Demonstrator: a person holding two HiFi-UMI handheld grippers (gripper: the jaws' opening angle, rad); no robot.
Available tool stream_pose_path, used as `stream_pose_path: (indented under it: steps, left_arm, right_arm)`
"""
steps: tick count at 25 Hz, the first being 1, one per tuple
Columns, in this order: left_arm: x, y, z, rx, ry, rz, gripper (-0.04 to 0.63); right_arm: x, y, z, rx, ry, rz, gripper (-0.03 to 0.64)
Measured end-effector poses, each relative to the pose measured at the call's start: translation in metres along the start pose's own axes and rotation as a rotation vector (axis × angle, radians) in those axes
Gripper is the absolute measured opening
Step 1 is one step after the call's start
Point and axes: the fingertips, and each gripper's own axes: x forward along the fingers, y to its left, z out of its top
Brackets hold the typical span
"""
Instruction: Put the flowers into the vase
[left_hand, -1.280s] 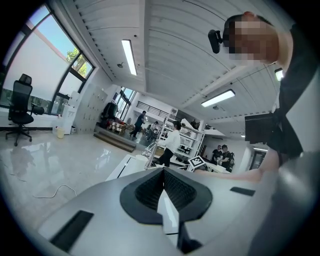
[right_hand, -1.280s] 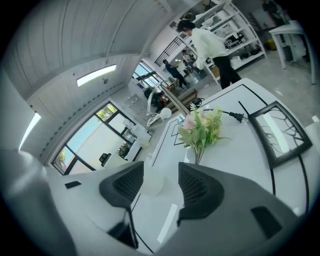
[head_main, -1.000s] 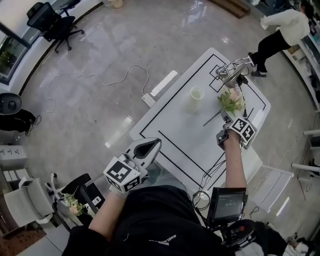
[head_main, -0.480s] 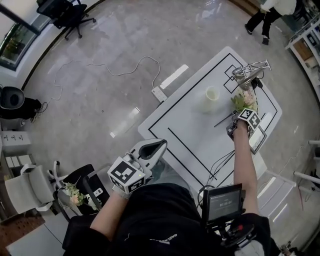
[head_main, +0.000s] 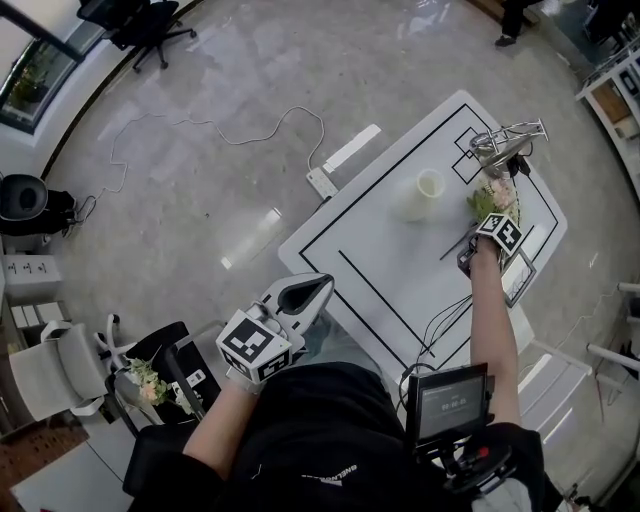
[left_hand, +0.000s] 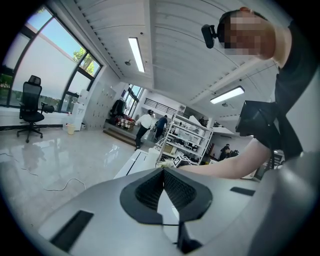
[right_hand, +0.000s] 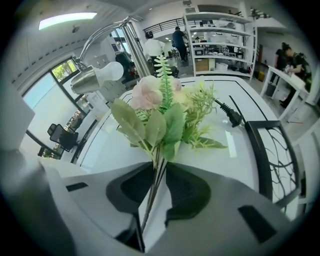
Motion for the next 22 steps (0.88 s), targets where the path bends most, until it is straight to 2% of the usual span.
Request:
stream_pose_path:
  steps: [6, 11, 22]
  left_arm:
    - [-0.001, -0.002, -0.001, 0.003, 0.000, 0.007, 0.005]
    - [0.000, -0.009, -0.001, 0.004, -0.001, -0.001, 0.005]
    - [0.008, -0.030, -0.004, 0.018, 0.007, -0.066, 0.005]
  right_arm:
    - [-0.002, -0.004, 0.001, 0.070, -0.022, 0.041, 0.066]
    - [-0.015, 0.001, 0.005, 0.072, -0.068, 0.078, 0.052]
    - [-0.070, 0.014, 0.011, 0.178, -0.222, 0.277, 0.051]
